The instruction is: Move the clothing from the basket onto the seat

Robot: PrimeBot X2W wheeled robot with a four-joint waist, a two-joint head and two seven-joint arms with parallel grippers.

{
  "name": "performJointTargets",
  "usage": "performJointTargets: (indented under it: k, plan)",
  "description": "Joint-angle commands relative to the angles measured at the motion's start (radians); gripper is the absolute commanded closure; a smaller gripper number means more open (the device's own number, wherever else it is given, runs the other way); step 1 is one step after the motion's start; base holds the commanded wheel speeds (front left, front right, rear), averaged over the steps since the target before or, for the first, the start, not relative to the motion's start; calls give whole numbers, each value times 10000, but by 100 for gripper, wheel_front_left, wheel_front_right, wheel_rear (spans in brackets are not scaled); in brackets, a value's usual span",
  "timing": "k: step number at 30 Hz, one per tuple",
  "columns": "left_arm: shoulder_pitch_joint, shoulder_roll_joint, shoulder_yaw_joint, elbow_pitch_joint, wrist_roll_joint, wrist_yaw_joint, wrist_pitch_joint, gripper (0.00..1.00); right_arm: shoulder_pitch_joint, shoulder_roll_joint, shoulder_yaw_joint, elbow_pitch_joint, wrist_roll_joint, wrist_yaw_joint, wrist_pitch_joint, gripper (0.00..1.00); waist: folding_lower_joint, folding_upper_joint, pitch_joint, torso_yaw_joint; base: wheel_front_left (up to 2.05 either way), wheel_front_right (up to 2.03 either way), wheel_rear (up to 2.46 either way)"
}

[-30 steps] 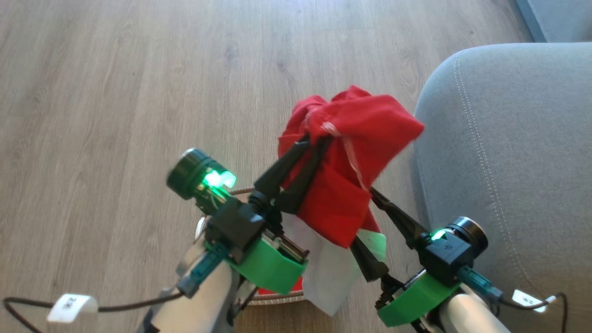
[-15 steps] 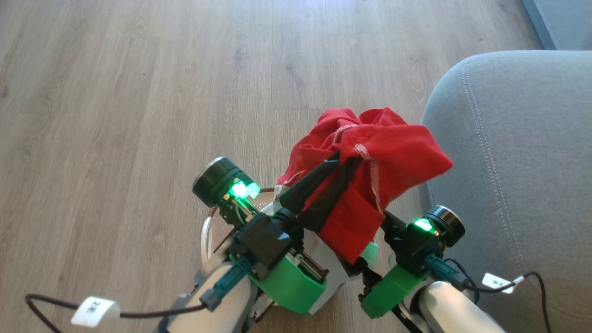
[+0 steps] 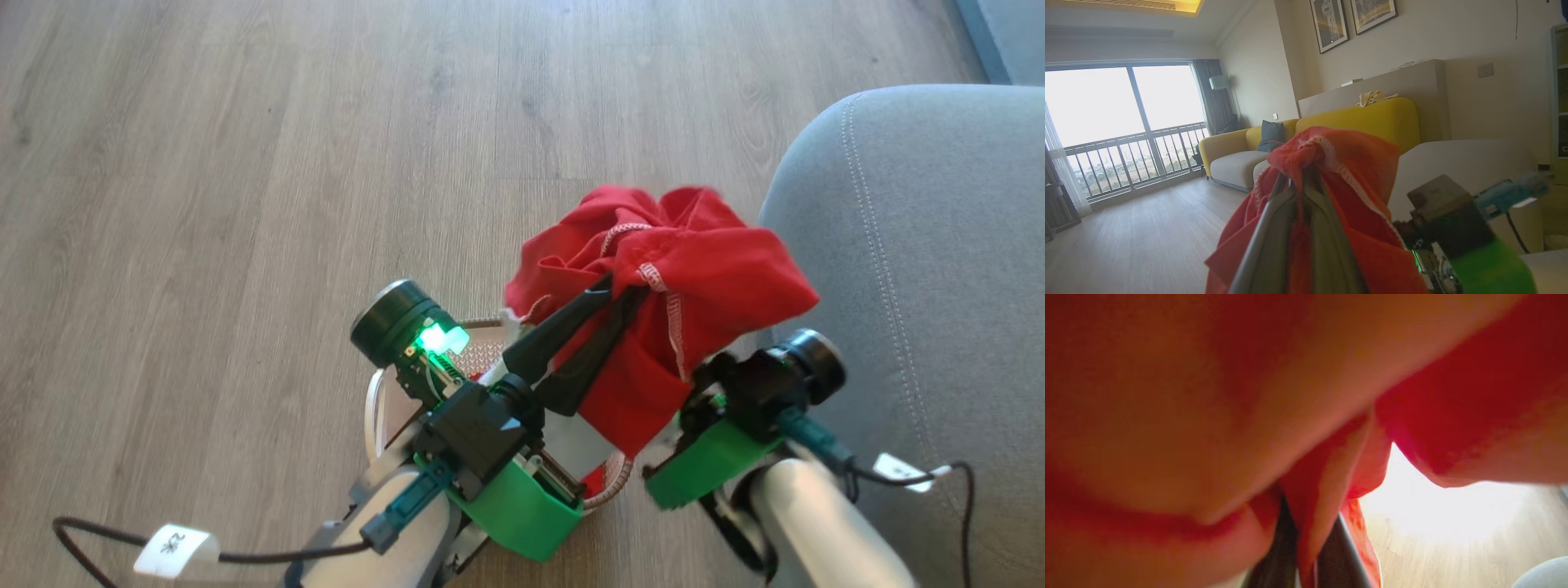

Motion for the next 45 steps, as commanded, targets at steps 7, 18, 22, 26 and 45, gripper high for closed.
performJointTargets:
  k: [7, 18, 22, 26, 45]
  plan:
    - [-434, -34, 662, -302, -17, -43, -95, 100, -137, 368, -793, -1012, 679, -4, -23, 100, 0, -1, 78, -46, 0, 0, 0]
    - [-297, -34, 706, 80, 83, -14, -95, 100, -111, 386, -1067, -2049, 1831, -4, -23, 100, 0, -1, 95, -172, 0, 0, 0]
    - [-257, -34, 780, 240, 126, -5, -95, 100, -100, 387, -1143, -2209, 2058, -4, -23, 100, 0, -1, 95, -183, 0, 0, 0]
    - [-205, -34, 777, 468, 94, -24, -95, 100, -83, 387, -1134, -2265, 2207, -4, -23, 100, 0, -1, 89, -169, 0, 0, 0]
    - [145, 10, 757, 1004, 560, -224, -95, 0, -67, 388, -1856, -2559, 3168, -4, -23, 100, 0, -1, -30, -153, 0, 0, 0]
